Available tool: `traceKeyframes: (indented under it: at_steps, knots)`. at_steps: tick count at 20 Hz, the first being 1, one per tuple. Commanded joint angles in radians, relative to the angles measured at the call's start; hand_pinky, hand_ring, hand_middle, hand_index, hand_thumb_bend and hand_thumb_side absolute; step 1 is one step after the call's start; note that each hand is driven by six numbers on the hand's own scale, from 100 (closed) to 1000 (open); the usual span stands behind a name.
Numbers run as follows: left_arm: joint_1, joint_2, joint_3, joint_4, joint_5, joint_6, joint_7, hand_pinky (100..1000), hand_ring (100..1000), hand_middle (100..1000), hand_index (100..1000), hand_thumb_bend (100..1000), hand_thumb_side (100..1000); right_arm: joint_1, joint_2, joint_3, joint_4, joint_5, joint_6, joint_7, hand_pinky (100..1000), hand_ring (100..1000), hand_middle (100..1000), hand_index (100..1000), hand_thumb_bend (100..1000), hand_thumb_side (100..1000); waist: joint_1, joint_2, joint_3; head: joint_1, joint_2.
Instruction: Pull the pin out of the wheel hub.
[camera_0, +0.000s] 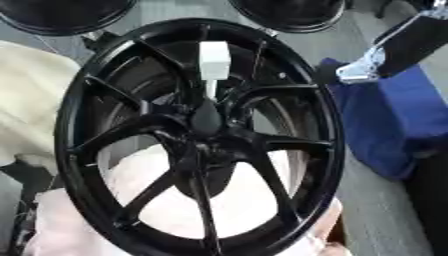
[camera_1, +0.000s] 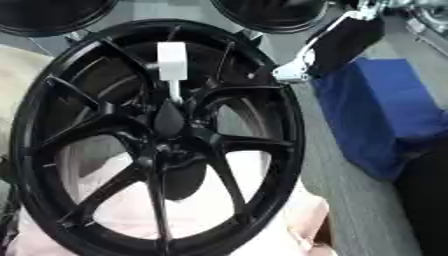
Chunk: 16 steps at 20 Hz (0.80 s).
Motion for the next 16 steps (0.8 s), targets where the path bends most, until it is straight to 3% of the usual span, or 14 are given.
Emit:
traceKeyframes:
  at_steps: [1, 6, 16]
  knots:
    - [-0.006, 0.024, 0.004, -0.015, -0.002, 0.001, 0.001, 855, 618, 583, 728, 251, 647, -0.048, 0.032, -0.007, 0.044, -0.008, 0.026, 0.052, 807, 823, 759, 770, 526, 312, 0.001, -0.024, 0.003, -0.005, 0.001]
    - [-0.013, 0.026, 0.002, -0.015, 0.001, 0.001, -0.001, 856, 618, 583, 728, 250, 646, -0.095, 0.104, -0.009, 0.112, 0.010, 0.067, 0.109, 804, 820, 756, 764, 528, 309, -0.007, -0.021, 0.025, -0.023, 0.001]
    - [-0.026, 0.024, 0.000, -0.015, 0.005, 0.001, -0.004, 857, 617, 583, 728, 248, 649, -0.126, 0.171, -0.004, 0.189, 0.017, 0.097, 0.080, 805, 827, 768, 772, 573, 274, -0.017, -0.007, 0.062, -0.042, -0.020]
